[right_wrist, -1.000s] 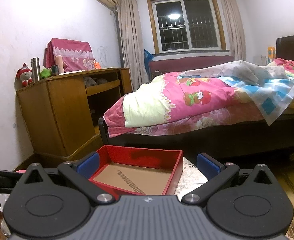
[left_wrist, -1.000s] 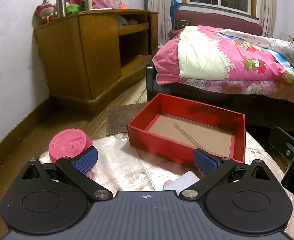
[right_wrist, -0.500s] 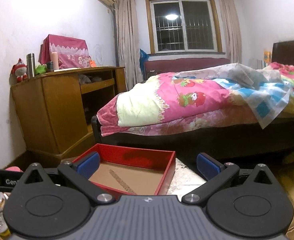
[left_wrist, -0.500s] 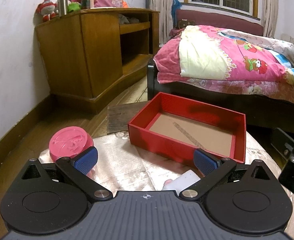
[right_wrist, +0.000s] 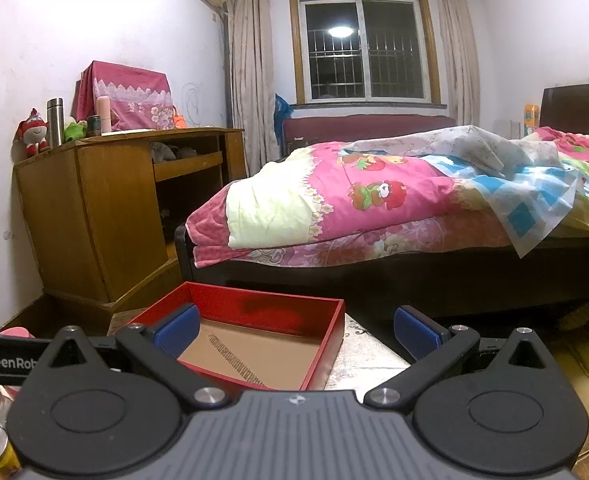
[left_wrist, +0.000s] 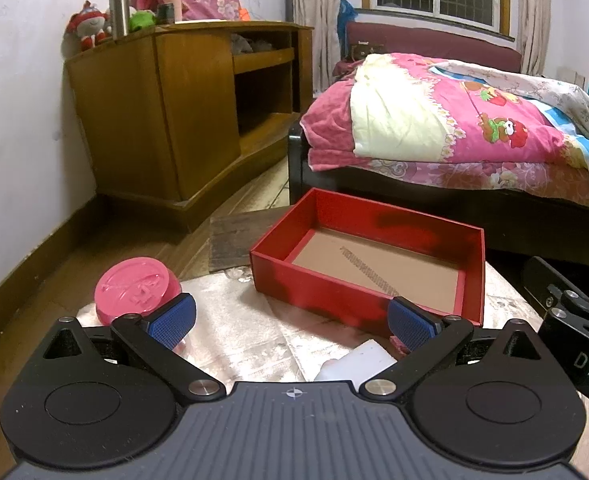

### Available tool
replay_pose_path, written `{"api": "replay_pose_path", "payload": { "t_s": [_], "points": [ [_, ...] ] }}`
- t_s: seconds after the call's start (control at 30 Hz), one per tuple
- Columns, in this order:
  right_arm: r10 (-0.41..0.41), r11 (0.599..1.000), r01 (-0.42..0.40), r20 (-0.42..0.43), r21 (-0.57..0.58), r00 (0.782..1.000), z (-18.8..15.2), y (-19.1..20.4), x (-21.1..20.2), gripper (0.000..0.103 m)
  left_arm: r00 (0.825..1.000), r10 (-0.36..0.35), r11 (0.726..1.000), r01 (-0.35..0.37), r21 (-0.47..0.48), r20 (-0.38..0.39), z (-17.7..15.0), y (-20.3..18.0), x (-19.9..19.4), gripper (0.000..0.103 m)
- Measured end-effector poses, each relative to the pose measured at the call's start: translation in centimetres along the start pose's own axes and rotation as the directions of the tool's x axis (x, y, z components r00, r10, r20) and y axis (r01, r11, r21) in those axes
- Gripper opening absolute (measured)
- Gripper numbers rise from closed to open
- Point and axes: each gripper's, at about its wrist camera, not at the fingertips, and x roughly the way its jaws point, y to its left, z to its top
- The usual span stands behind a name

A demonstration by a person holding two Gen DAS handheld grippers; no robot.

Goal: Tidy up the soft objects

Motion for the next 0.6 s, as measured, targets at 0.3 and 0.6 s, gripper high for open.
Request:
{"api": "replay_pose_path", "payload": {
  "t_s": [0.3,0.6],
  "points": [
    [-0.002,1.0,0.002,-0.003,0.002,1.0,0.03,-0.08,-0.01,0.079,1.0,-0.001,1.0,0.001,0.002,-0.001,0.05,-0.07,0.03,0.098],
    [0.001,1.0,-0.001,-0.007,0.007,1.0,-0.05,-0.1,0.07,0.079,1.0,0.001,1.0,-0.001,0.003,0.0,0.04,-0.13,0.03,0.098]
  ]
}}
